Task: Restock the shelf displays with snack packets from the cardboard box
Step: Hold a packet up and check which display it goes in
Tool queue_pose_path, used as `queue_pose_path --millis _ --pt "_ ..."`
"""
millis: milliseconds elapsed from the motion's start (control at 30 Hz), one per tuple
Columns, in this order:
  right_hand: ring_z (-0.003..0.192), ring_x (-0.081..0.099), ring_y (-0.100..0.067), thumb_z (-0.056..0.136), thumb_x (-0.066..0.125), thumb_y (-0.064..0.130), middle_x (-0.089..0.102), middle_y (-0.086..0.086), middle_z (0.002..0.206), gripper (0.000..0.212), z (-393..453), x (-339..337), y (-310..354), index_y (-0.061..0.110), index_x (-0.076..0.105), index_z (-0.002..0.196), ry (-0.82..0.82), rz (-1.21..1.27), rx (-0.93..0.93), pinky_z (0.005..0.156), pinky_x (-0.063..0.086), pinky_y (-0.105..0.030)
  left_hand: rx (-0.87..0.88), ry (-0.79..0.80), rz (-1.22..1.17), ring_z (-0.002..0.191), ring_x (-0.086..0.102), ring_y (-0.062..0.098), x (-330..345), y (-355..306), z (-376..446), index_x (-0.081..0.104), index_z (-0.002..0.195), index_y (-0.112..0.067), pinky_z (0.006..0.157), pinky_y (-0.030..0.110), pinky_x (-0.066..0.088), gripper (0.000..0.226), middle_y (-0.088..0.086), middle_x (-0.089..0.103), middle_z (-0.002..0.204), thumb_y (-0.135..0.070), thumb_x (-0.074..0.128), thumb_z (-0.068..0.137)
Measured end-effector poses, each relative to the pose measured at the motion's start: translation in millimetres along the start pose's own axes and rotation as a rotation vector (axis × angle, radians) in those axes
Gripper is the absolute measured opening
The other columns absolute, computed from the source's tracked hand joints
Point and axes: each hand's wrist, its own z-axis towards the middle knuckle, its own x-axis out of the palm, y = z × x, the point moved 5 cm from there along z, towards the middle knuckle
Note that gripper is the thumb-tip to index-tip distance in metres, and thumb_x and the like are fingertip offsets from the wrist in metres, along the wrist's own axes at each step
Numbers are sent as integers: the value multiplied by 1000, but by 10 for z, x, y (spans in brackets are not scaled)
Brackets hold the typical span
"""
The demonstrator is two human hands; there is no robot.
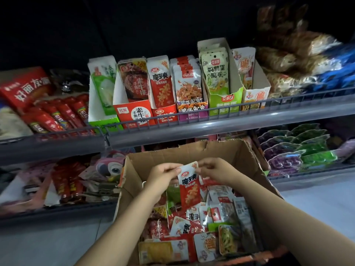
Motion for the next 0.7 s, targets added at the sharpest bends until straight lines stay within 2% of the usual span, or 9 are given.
queue_pose_path --millis 67,167,267,367,433,500,567,633,700 --pt "69 67 -10 89 63 29 71 -1 78 18 -24 -9 130 12 66 84 -41 75 1 67 54 -22 56 -14 -35 79 69 11 -57 -139 -49 71 93 -19 68 19 55 14 4 73 93 -10 62 90" --pt "51 60 -4 91 61 26 63 -3 62 22 -60 -41 311 7 60 79 -74 166 -9 53 46 -16 126 -49 -78 72 69 8 -121 -333 -125 70 92 -18 64 17 54 11 4 73 90 -12 62 90" --pt "47 56 -4 91 60 25 61 1 55 23 -82 -107 463 10 57 75 -120 174 -44 48 42 -14 253 -103 -31 74 66 6 -168 -530 -168 68 93 -20 58 12 50 9 -3 70 91 -14 62 90" --pt "48 56 -3 90 61 25 62 2 55 24 -78 -226 653 14 57 69 -211 72 -124 52 43 -12 426 -209 103 84 61 0 -262 -703 -160 66 96 -27 68 8 48 11 -12 66 96 -21 59 92" --pt "47 56 -2 90 61 24 61 5 52 24 -57 -306 793 15 57 69 -259 50 -162 53 43 -12 566 -325 245 86 57 -4 -367 -796 -129 67 102 -25 72 2 42 15 -15 61 100 -22 56 94" --pt "43 53 -1 90 62 23 59 8 49 23 -9 -394 931 15 56 69 -309 61 -183 49 42 -13 706 -431 383 90 56 2 -454 -874 -89 67 107 -19 79 9 43 18 -10 57 102 -20 53 95" --pt "46 56 -3 90 61 24 62 6 55 22 56 -480 1093 15 56 71 -359 46 -199 48 45 -17 834 -519 536 103 54 14 -507 -941 -30 66 112 -14 92 28 45 25 -3 57 109 -23 50 95" --pt "55 62 -9 91 60 26 67 0 67 21 137 -566 1264 14 56 74 -407 23 -213 53 51 -25 893 -570 650 119 47 18 -539 -992 52 63 119 -14 104 40 35 37 2 56 123 -31 43 93" --pt "59 62 -10 92 59 28 68 -1 73 20 233 -655 1440 14 58 77 -451 -10 -238 55 52 -24 904 -569 738 134 33 19 -566 -1035 134 56 129 -17 112 41 18 46 4 46 141 -35 37 92"
